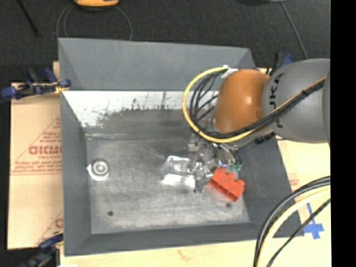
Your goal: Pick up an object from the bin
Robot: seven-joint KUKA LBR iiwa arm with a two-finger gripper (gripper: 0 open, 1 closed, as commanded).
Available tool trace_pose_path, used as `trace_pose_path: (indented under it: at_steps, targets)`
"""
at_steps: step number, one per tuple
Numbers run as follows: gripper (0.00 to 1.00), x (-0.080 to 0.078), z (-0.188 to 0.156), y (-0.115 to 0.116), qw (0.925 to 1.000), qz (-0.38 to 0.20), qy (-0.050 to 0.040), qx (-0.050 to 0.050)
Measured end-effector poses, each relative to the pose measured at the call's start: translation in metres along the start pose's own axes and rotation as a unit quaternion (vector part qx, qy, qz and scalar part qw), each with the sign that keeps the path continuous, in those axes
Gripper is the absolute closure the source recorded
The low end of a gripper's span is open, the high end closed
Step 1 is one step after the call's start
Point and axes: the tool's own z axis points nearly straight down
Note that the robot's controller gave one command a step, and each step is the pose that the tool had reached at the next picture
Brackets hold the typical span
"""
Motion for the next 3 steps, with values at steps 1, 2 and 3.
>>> trace_pose_path:
  at_steps: [1,2,3]
  targets:
    - [0.00,-0.0091,0.0428,0.0048,0.9987,-0.051,-0.0057,0.001]
    - [0.00,-0.0119,0.0391,0.0030,0.9988,-0.048,-0.0013,0.000]
    - [1.00,-0.0138,0.0366,0.0029,0.9989,-0.047,-0.0043,0.000]
